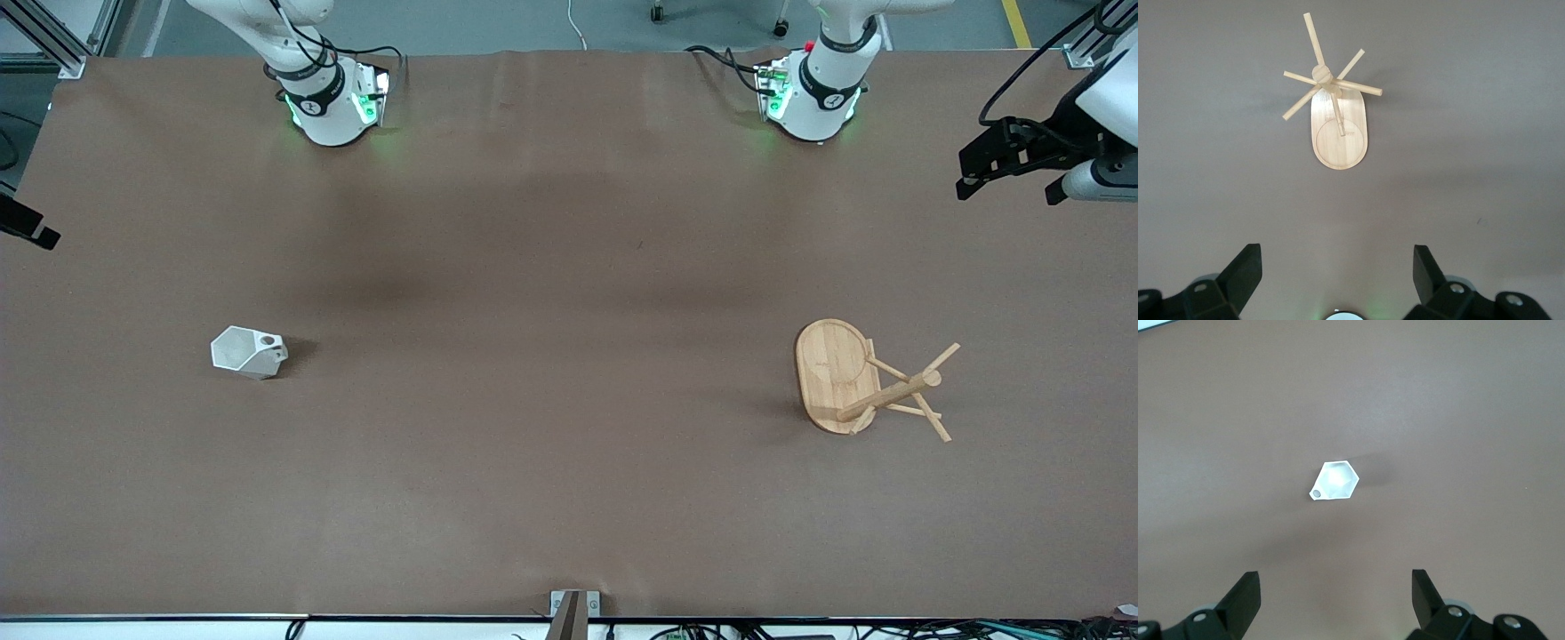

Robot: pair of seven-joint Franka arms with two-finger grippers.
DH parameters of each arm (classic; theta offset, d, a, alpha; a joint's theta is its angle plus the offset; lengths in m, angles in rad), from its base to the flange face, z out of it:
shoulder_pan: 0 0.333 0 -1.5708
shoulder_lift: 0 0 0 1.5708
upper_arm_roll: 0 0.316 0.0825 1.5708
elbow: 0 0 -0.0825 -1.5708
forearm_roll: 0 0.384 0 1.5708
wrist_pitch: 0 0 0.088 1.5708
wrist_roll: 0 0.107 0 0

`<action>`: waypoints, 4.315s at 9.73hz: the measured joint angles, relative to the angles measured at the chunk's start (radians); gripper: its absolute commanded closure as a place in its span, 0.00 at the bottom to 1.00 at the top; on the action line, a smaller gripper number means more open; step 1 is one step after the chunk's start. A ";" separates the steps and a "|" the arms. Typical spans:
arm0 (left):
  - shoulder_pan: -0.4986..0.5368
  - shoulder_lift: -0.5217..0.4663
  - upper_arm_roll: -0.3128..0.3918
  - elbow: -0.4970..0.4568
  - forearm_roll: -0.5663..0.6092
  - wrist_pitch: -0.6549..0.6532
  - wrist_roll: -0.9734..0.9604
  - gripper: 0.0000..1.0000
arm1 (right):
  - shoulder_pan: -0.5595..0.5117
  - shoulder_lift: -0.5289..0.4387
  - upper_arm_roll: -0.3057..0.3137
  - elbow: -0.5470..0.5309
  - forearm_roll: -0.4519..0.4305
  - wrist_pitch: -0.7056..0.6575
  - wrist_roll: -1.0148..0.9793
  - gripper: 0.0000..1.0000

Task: Hang cup on rack
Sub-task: 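Move the right gripper down toward the white hexagonal cup, then grasp the white cup's base with the right gripper, then lift the cup with the right gripper while the left gripper approaches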

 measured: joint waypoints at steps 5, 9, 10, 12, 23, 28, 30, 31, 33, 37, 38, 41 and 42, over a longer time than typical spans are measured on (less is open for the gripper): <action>-0.001 0.015 -0.001 -0.002 0.000 0.002 -0.036 0.00 | 0.000 0.085 -0.001 -0.201 0.000 0.264 -0.126 0.00; 0.000 0.013 0.002 0.001 0.000 0.003 -0.020 0.00 | -0.002 0.204 -0.003 -0.430 0.000 0.602 -0.271 0.00; 0.000 0.013 0.002 0.002 0.000 0.003 0.011 0.00 | -0.002 0.243 -0.004 -0.442 0.000 0.640 -0.306 0.00; 0.001 0.013 0.003 0.002 0.000 0.003 0.087 0.00 | -0.011 0.301 -0.007 -0.464 0.000 0.719 -0.401 0.00; -0.001 0.043 -0.004 -0.008 -0.001 0.003 0.707 0.00 | -0.015 0.401 -0.003 -0.519 0.000 0.829 -0.486 0.66; -0.001 0.048 -0.005 -0.030 -0.054 -0.005 0.981 0.01 | -0.012 0.408 0.000 -0.520 0.000 0.870 -0.487 0.98; -0.002 0.048 -0.007 -0.037 -0.074 -0.008 1.019 0.01 | -0.012 0.416 0.000 -0.520 0.000 0.870 -0.487 0.99; -0.003 0.051 -0.010 -0.040 -0.088 -0.009 1.036 0.01 | -0.012 0.417 0.000 -0.519 0.001 0.869 -0.487 0.99; -0.003 0.070 -0.019 -0.043 -0.133 -0.010 1.092 0.01 | -0.012 0.418 0.000 -0.466 0.063 0.743 -0.487 1.00; -0.002 0.119 -0.019 -0.051 -0.223 -0.017 1.143 0.01 | 0.036 0.416 0.007 -0.279 0.486 0.399 -0.480 1.00; -0.002 0.128 -0.020 -0.052 -0.246 -0.017 1.143 0.01 | 0.071 0.417 0.009 -0.281 0.649 0.375 -0.478 1.00; -0.002 0.147 -0.020 -0.055 -0.307 -0.017 1.141 0.01 | 0.282 0.426 0.018 -0.289 1.074 0.392 -0.370 1.00; -0.004 0.148 -0.021 -0.055 -0.319 -0.017 1.141 0.02 | 0.358 0.426 0.020 -0.290 1.198 0.414 -0.343 1.00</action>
